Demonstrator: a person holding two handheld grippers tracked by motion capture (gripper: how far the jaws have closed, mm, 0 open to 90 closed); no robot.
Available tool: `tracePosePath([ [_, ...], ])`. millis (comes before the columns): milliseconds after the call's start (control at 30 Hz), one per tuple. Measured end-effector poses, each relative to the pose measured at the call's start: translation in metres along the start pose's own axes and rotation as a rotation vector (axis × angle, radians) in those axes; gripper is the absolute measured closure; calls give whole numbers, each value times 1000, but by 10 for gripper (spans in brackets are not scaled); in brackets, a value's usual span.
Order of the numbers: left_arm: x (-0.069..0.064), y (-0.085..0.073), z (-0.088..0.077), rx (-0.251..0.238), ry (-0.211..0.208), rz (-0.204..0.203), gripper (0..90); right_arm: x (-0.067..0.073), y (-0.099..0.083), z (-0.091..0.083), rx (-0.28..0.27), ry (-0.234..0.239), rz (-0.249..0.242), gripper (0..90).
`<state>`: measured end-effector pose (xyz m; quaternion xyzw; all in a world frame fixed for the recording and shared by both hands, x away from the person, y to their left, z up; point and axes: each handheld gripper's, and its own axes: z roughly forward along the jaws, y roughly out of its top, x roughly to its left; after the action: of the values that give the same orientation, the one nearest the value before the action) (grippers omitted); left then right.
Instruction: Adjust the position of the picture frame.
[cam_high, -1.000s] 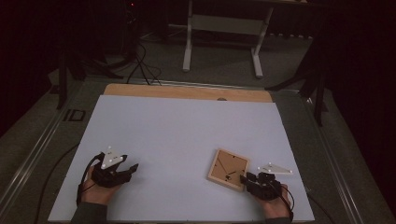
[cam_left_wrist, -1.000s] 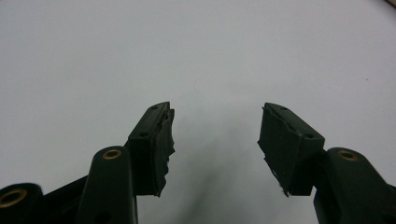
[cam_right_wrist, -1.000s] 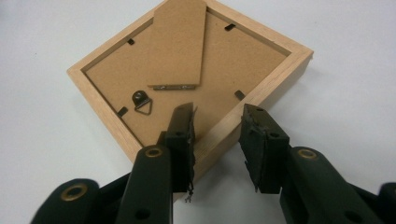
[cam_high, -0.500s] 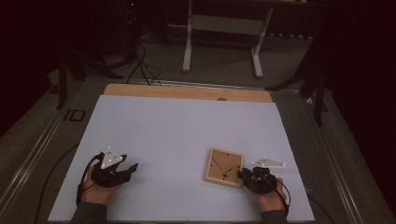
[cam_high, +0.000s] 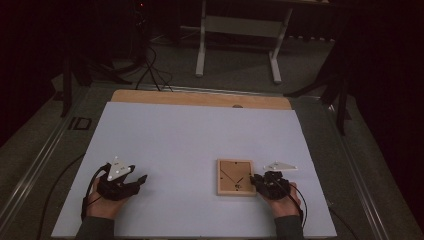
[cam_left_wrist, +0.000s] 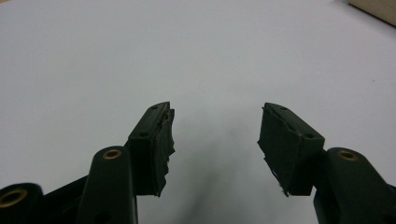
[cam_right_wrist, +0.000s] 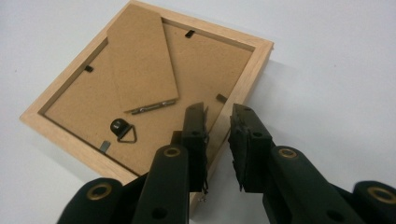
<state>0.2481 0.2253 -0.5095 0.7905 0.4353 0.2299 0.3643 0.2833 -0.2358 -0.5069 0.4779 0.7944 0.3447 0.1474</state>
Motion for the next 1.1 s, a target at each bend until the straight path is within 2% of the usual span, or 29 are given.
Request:
tracePosePath([
  [1100, 2, 0, -2, -16, 7, -4, 439, 16, 42, 38, 26, -38, -115, 819],
])
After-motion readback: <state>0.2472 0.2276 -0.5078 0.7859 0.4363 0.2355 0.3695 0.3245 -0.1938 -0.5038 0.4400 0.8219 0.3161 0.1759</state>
